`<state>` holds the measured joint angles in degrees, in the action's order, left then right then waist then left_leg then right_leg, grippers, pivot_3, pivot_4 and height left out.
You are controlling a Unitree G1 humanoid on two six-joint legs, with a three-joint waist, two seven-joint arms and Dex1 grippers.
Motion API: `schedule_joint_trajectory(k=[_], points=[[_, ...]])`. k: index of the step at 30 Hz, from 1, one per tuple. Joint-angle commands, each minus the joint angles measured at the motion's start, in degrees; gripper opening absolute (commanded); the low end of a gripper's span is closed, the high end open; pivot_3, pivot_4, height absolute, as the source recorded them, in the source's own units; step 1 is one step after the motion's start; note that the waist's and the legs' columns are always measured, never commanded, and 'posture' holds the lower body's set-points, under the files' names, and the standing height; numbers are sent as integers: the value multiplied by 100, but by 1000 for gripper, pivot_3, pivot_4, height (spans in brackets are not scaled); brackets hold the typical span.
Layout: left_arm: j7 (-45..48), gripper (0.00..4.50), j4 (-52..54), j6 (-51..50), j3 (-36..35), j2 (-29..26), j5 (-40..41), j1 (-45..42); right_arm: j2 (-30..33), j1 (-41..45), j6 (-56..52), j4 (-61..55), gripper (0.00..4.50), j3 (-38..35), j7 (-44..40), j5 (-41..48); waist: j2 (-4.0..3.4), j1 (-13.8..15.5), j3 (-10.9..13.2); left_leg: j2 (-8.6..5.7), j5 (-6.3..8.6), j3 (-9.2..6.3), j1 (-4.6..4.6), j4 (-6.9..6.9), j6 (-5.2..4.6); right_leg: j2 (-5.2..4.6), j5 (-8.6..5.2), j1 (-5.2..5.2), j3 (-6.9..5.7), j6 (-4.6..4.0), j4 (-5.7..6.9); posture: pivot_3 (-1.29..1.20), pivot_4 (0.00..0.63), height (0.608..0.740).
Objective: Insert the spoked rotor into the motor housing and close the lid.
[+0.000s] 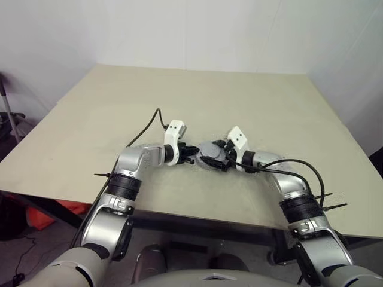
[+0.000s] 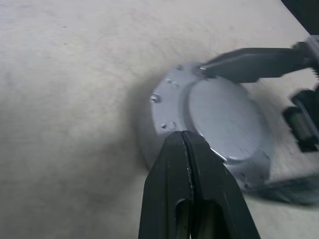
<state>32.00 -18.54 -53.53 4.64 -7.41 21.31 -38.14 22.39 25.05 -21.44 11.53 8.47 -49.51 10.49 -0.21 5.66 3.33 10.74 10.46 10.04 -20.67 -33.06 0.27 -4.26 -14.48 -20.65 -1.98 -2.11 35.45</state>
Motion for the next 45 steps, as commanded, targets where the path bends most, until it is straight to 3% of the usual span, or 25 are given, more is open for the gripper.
schedule_joint_trajectory(k=[1, 14, 18, 23, 28, 33, 45], points=[[-79, 0, -229, -126, 3, -54, -90, 87, 66, -9, 47, -513, 4473, -85, 2, 87, 0, 0, 0, 0, 0, 0, -4, 3, -1, 0, 0, -6, -1, 0, 0, 0, 0, 740], [149, 0, 151, -226, -19, 27, 129, 233, 37, 149, -1345, -967, 4473, -1283, 801, 992, -3, 59, 1, -4, -1, 1, -47, 7, 1, -2, 0, -32, -4, 1, -25, 0, 0, 740], [203, 0, 329, -246, -97, 62, 261, 261, -86, 223, -2265, -961, 4473, -1805, 1293, 1506, -5, 75, 2, -5, -1, 1, -52, 10, 1, -2, 0, -35, -5, 1, -30, 0, 0, 740], [-5, 0, 548, -441, -474, 240, 532, 339, -673, 248, -4419, -1133, 4473, -3264, 2054, 3311, -7, 85, 2, -5, -2, 2, -52, 22, 3, -2, 0, -38, -5, 1, -37, 0, 0, 740], [-169, 0, 670, -522, -544, 206, 555, 448, -700, -472, -5689, -1576, 4473, -3550, 2269, 4035, -8, 173, 2, -4, -4, 3, -54, 44, 6, -1, 0, -39, -15, 2, -60, 0, 0, 740], [-238, 0, 666, -544, -557, 125, 565, 423, -496, -723, -5590, -1272, 4473, -3476, 2353, 3881, -14, 176, -1, -4, -10, 4, -46, 51, 18, -1, 1, -36, -16, 6, -64, 0, 0, 740], [-268, 0, 754, -474, -638, 107, 645, 465, -334, -443, -4965, -660, 4473, -3056, 2290, 3557, -19, 178, 1, -6, -23, 2, -45, 59, 39, -1, 8, -37, -16, 19, -63, 0, 0, 740]])
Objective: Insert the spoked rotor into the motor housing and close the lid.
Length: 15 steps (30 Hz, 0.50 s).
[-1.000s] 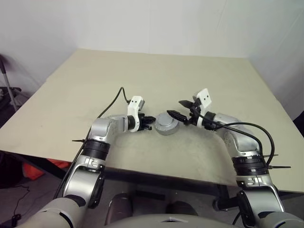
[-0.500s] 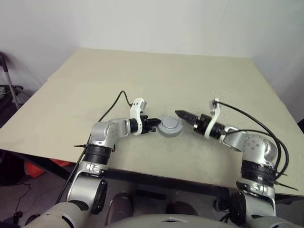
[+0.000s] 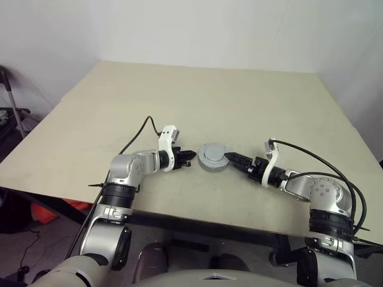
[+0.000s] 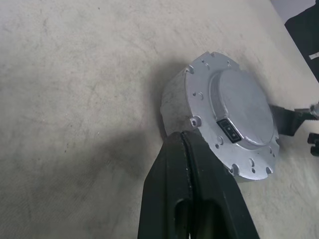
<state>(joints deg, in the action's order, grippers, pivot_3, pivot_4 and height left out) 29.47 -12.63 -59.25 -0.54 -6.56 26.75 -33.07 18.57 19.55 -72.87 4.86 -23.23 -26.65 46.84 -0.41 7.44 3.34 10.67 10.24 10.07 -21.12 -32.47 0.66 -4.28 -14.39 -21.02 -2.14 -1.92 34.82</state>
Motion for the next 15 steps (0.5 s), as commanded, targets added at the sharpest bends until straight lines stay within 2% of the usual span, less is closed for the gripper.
schedule_joint_trajectory(k=[1, 10, 15], points=[[-36, 0, 161, 156, -166, 35, 104, -49, 36, 114, 202, 18, 4473, 135, 7, -83, 0, 0, 0, 0, 0, 0, 0, 0, 0, 0, 0, 0, 0, 0, 0, 0, 0, 740], [-15, 0, 151, 207, -445, 127, 333, -114, -58, 128, 343, -7, 4473, 210, 67, -68, 0, -7, 0, 0, 0, 0, -1, 0, -1, 0, 0, -1, 0, -1, 0, 0, 0, 740], [281, 0, 49, 66, -258, 181, 479, -198, -47, 177, 480, 49, 4473, 229, 98, -117, 0, -1, 0, 0, 0, 0, -1, 0, -1, 0, 0, -1, 0, -1, 0, 0, 0, 740]])
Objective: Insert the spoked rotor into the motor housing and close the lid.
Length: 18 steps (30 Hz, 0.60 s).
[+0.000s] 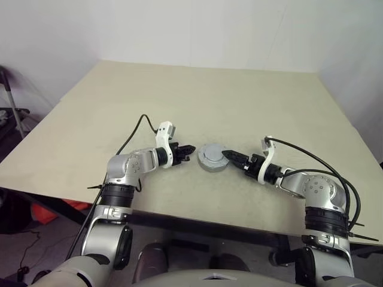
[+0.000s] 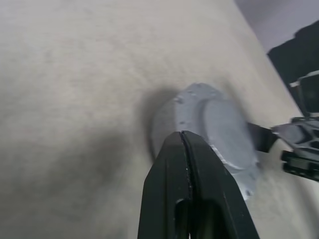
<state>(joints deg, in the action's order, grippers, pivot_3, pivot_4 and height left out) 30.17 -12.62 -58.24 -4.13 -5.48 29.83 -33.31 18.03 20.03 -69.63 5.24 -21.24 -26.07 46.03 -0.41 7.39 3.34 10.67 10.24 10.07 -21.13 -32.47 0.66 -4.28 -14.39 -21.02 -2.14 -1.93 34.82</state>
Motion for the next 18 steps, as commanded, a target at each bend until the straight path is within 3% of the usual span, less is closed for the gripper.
schedule_joint_trajectory(k=[1, 13, 18], points=[[237, 0, -8, -36, 113, 105, 185, -197, 5, 133, 177, 16, 4473, 34, 48, -41, 0, 6, 0, 0, 0, 0, 0, 0, 0, 0, 0, 0, 0, 0, 0, 0, 0, 740], [238, 0, -991, 200, 668, 70, -408, -448, -54, 79, 85, -123, 4473, -26, 166, 120, -4, 44, -5, -5, 0, -1, 8, -2, 0, -4, 1, 11, 0, 2, 0, 0, 0, 740], [198, 0, -1084, 295, 604, 26, -430, -488, -287, 218, -485, -303, 4473, -260, 277, 666, -10, 46, -8, -4, 0, -2, 15, -1, 0, -3, 1, 17, 0, 2, 0, 0, 0, 740]])
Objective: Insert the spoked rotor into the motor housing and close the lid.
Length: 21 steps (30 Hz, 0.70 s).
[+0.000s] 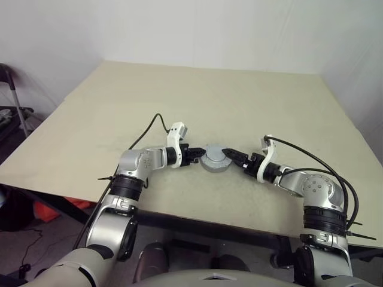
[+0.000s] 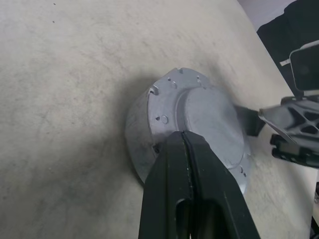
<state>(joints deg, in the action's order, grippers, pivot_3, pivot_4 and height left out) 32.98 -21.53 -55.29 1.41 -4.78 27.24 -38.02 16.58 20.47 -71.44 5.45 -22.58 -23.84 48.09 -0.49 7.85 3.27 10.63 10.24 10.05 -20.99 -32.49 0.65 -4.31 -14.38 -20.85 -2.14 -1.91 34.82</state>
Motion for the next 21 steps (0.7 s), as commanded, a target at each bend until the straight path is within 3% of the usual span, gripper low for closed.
schedule_joint_trajectory(k=[1, 5, 15, 18, 21], points=[[-88, 0, -211, 22, 45, -50, -177, -29, -208, 206, -394, -388, 4473, -134, 82, 554, -5, -1, -3, 0, 0, 0, 0, 0, 0, 0, 0, 0, 0, 0, 0, 0, 0, 740], [-111, 0, -300, 109, 24, -61, -224, -82, -445, 304, -607, -472, 4473, -32, 164, 686, -6, -23, -4, 0, 0, 0, -2, 0, 0, 0, 0, -4, 0, 0, 0, 0, 0, 740], [-141, 0, -257, 175, -62, -95, -292, -42, -539, 523, -15, 61, 4473, 576, 177, -103, -10, -53, -6, 3, -8, 0, -7, 12, 13, 1, 0, -16, -1, 0, 3, 0, 0, 740], [-152, 0, -263, 198, -91, -113, -303, -33, -529, 563, 24, 214, 3888, 670, 180, -212, -10, -48, -6, 0, -6, 0, -12, 12, 11, 0, 1, -16, 0, 1, -2, 0, 0, 740], [-151, 0, -277, 211, -102, -107, -316, -47, -524, 608, 102, 276, 2923, 655, 139, -248, -10, -45, -6, 0, -6, 0, -12, 12, 11, 1, 1, -17, -1, 0, 0, 0, 0, 740]])
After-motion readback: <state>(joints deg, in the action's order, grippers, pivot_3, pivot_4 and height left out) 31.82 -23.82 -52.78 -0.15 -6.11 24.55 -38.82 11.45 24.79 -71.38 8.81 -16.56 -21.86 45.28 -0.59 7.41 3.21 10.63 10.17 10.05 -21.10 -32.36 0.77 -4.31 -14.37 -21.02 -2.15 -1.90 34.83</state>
